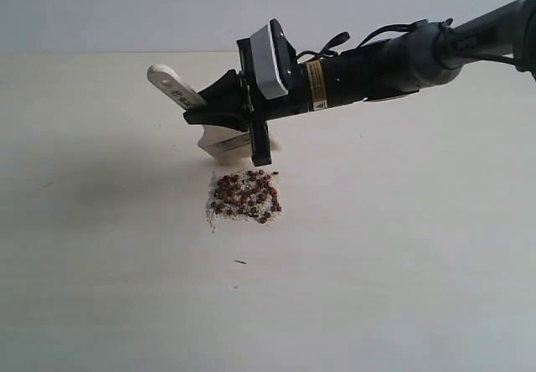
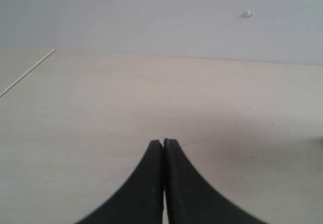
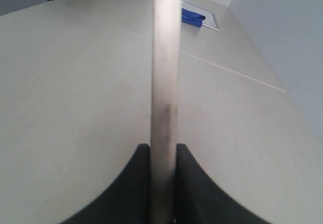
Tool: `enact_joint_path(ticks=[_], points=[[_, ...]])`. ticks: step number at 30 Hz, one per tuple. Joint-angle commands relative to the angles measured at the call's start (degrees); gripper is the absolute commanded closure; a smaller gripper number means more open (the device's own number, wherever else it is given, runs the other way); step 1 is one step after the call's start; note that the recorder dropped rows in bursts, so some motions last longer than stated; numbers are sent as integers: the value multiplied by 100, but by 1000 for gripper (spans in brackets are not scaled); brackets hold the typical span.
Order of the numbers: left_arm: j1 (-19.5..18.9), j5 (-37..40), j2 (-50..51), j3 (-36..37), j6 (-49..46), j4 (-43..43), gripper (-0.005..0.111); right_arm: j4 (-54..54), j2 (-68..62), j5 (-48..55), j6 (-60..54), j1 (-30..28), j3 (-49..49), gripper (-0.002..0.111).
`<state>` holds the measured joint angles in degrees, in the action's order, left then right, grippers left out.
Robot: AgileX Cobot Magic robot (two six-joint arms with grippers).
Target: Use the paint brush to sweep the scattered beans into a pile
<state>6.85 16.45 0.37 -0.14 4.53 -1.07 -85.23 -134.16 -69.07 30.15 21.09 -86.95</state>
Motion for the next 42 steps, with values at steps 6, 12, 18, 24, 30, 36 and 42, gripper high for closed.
enact_joint_path(ticks=[6,12,18,24,30,36,42], points=[[7,-19,-37,14,-21,-18,107,131,15,-90,-158,351,-10,108],[7,-19,-37,14,-21,-18,107,-461,15,-90,173,428,-10,108],[7,-19,-37,14,-21,-18,107,-627,170,-90,313,428,-10,108],[7,-19,-37,14,-21,-18,107,-467,812,-90,432,428,-10,108],[7,-19,-37,14,-21,-18,107,-519,1222,-90,1990,428,-10,108],[7,-19,-37,14,-21,-18,107,-41,1222,460,2964,983,456,108],[7,-19,-37,14,-21,-18,107,777,1922,2630,3246,1857,1506,108]])
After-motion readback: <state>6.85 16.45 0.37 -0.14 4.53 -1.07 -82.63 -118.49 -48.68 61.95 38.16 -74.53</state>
